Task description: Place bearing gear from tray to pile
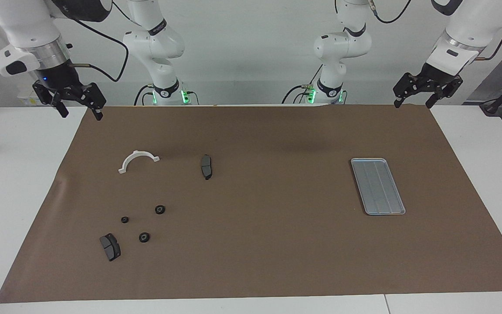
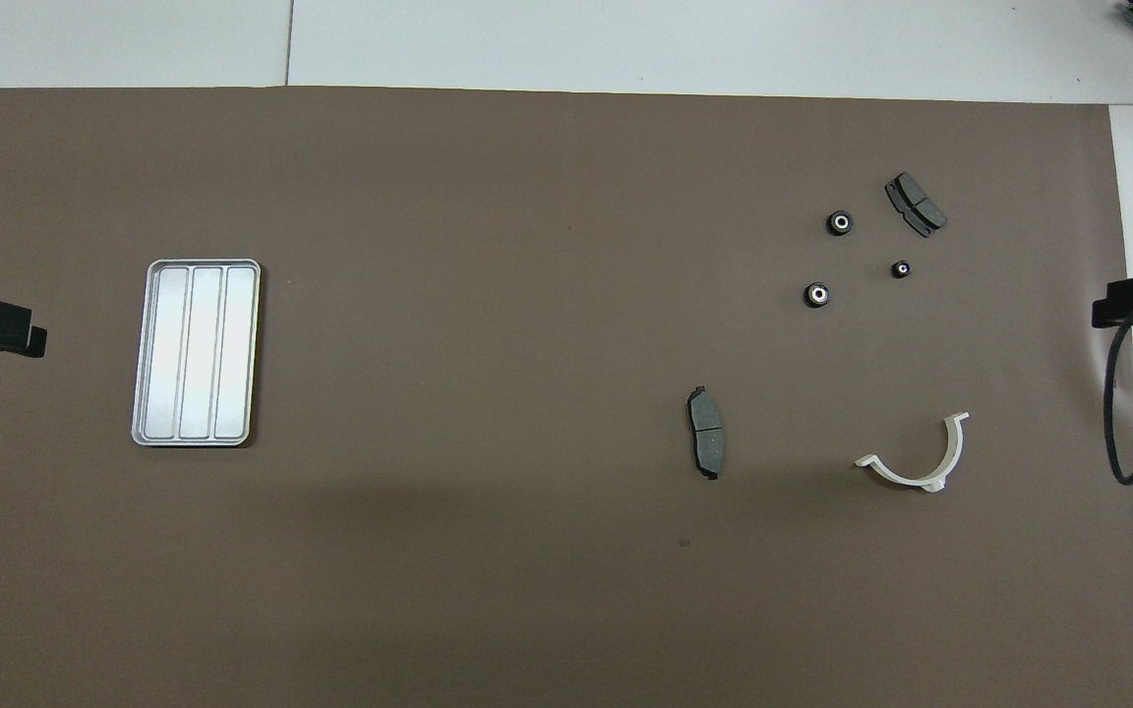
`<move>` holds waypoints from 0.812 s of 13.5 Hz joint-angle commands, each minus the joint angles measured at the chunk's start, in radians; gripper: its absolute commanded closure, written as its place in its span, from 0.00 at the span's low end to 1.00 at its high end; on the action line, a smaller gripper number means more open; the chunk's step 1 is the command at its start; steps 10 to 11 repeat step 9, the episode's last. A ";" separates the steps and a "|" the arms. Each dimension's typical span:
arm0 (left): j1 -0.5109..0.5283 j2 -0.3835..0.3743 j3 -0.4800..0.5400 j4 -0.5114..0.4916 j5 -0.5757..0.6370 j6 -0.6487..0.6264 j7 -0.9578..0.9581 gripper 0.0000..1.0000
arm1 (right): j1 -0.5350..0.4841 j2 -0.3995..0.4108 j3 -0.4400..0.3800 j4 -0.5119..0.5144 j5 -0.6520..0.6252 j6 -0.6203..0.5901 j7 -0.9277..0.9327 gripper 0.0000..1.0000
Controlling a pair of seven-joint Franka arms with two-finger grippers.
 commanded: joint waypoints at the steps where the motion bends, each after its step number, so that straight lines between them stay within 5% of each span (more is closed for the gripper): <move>1: 0.010 -0.026 -0.006 -0.024 0.011 -0.007 0.009 0.00 | 0.003 -0.005 0.009 -0.024 -0.031 0.006 -0.025 0.00; 11: 0.010 -0.026 -0.006 -0.024 0.011 -0.007 0.009 0.00 | 0.038 -0.012 0.014 -0.047 -0.017 0.012 -0.052 0.00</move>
